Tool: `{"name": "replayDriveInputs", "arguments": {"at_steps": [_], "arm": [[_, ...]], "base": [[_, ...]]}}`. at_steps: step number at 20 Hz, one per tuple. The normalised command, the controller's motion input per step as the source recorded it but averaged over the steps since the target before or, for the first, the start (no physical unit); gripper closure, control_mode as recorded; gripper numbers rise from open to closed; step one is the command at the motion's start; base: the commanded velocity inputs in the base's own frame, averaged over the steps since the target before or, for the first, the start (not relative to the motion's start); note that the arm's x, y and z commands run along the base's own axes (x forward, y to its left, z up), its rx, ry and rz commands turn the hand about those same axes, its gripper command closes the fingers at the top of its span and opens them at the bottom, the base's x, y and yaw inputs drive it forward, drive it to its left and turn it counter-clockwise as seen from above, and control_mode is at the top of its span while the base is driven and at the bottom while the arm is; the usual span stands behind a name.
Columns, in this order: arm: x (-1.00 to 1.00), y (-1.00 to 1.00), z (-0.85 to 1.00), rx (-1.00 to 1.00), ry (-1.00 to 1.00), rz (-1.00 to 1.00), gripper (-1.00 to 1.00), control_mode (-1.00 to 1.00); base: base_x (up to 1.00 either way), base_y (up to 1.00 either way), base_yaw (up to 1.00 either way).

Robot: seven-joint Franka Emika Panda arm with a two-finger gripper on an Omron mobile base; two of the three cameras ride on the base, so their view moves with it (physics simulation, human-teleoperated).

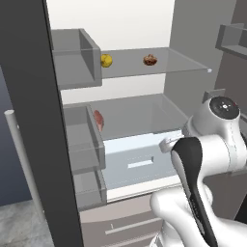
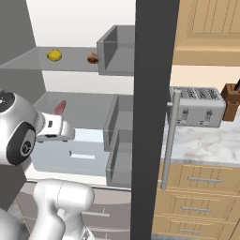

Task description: Gather the lemon and mushroom from the fridge and place them on a tray on the dining counter. Then gather the steak and fish from the fridge and place them on the other tray.

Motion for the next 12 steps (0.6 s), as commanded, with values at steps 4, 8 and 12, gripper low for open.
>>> {"name": "replayDriveInputs", "arguments": {"at_steps": [4, 8, 12], "arm": [[0.69, 0.47, 0.00, 0.12, -0.01, 0.09, -1.00, -1.00], [0.65, 0.55, 0.00, 0.12, -0.01, 0.08, -1.00, -1.00], [0.49, 0.49, 0.00, 0.07, 0.00, 0.01, -1.00, -1.00]], "base": [[0.00, 0.00, 0.00], [0.00, 0.00, 0.00], [0.00, 0.00, 0.00]]}}
